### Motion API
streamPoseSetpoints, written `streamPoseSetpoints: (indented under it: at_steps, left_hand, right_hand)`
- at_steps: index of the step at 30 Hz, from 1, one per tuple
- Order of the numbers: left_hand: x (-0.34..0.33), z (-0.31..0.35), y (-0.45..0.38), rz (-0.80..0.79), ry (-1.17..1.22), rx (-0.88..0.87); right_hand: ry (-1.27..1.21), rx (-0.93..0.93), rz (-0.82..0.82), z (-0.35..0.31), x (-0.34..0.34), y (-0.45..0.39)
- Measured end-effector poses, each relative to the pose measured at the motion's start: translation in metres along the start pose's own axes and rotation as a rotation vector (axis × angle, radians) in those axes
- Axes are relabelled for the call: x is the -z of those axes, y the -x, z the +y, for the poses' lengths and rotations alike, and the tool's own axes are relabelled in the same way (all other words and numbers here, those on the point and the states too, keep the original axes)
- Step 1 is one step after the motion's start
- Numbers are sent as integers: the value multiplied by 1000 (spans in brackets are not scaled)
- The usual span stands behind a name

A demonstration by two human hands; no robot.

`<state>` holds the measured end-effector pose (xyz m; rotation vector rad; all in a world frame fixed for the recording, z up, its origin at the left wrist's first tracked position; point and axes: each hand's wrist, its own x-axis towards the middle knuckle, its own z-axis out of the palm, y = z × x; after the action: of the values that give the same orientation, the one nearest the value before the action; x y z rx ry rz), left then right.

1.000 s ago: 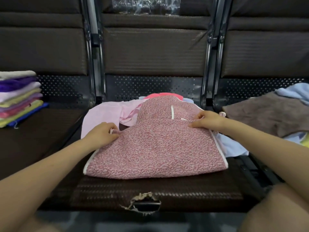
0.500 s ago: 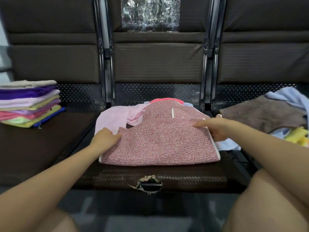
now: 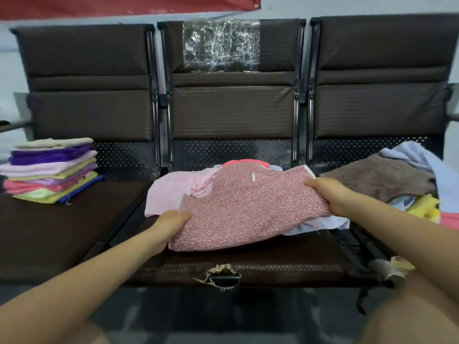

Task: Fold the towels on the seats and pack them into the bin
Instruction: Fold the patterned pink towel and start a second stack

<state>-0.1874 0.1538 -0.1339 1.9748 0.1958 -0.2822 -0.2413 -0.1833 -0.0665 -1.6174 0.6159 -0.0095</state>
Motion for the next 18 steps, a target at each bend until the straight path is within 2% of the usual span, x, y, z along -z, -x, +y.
streamPoseSetpoints:
  at_steps: [4,7,11,15,18]
  left_hand:
    - [-1,-3,-8,9,-110,54]
    - [10,4,-13,78,-12,102]
    - [24,6,-21,146,105,87]
    - [13,18,-14,32,232,149]
    - [1,25,-9,-59,220,145]
  right_hand:
    - [-23,75,23,-13,-6,4]
    - [-76,91,-48,-25,-35,9]
    - [-92,105,-236,-35,-83,15]
    - [38,85,-477,-24,-130,23]
    - [249,52,-617,-8,-147,22]
